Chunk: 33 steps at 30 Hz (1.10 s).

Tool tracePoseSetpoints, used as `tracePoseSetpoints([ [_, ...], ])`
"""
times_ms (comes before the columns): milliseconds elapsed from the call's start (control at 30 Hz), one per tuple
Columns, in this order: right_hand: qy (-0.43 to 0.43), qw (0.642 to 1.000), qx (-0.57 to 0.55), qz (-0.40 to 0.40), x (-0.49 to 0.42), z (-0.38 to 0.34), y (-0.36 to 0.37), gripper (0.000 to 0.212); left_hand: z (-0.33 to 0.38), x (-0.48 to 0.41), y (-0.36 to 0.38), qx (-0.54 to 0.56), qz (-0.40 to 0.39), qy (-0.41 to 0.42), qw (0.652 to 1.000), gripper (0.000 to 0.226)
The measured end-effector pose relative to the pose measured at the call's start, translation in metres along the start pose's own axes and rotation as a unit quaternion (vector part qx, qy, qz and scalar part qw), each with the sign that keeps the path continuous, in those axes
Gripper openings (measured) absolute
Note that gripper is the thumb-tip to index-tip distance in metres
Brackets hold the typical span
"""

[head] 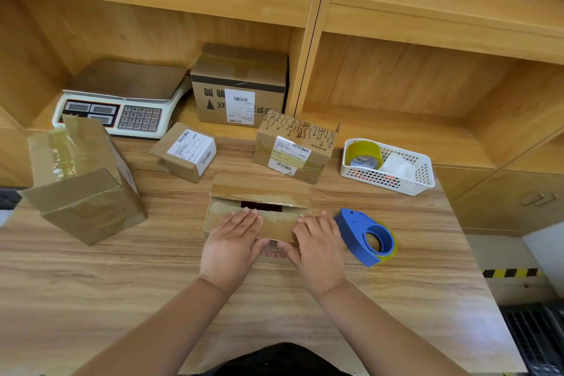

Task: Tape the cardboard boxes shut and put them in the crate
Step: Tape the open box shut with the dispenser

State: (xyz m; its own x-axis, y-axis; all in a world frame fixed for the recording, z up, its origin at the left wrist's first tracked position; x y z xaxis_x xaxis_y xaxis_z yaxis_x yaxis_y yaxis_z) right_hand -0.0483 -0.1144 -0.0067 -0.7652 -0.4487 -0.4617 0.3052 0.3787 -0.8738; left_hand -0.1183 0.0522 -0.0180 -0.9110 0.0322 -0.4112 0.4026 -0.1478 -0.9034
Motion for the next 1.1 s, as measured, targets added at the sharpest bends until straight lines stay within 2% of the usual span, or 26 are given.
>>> tracePoseSetpoints([
  [167, -0.001, 1.0, 0.007, 0.001, 0.001, 0.003, 0.005, 0.041, -0.004, 0.0, 0.005, -0.027, 0.053, 0.035, 0.998, 0.065],
  [333, 0.042, 0.999, 0.012, -0.014, 0.0, -0.004, 0.004, 0.055, -0.005, -0.001, 0.01, -0.05, 0.102, 0.061, 0.992, 0.064],
  [433, 0.053, 0.998, 0.018, -0.013, -0.003, -0.007, 0.004, 0.055, -0.005, 0.0, 0.011, -0.054, 0.115, 0.07, 0.989, 0.063],
  [533, 0.05, 0.999, -0.012, -0.012, -0.003, -0.002, 0.005, 0.053, -0.007, 0.001, 0.012, -0.061, 0.113, 0.078, 0.989, 0.063],
  [667, 0.032, 0.994, -0.104, -0.022, -0.002, 0.015, 0.009, 0.044, -0.01, 0.002, 0.012, -0.068, 0.104, 0.098, 0.987, 0.059],
  [833, 0.032, 0.964, -0.249, -0.084, -0.001, 0.035, 0.009, 0.03, -0.019, 0.006, 0.015, -0.054, 0.09, 0.113, 0.988, 0.051],
  [967, 0.011, 0.952, -0.272, -0.143, 0.002, 0.048, 0.007, 0.038, -0.025, 0.008, 0.012, -0.043, 0.076, 0.138, 0.987, 0.035],
  [1100, -0.004, 0.952, -0.263, -0.155, -0.001, 0.048, 0.001, 0.039, -0.025, 0.007, 0.006, -0.015, 0.043, 0.124, 0.991, 0.041],
])
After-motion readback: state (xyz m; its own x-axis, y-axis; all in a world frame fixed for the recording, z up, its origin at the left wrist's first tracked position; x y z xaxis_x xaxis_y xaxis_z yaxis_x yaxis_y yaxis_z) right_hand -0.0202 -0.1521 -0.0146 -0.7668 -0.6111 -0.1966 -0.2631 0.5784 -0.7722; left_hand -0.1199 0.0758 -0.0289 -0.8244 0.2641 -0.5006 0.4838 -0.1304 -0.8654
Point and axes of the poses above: each hand's wrist, its own x-axis away from the middle knuckle, its own y-axis out of the palm, z = x × y, the point moved 1 cm from there along -x, towards the middle knuckle, and after that the axes turned 9 degrees about y, right-handed, at the moved point
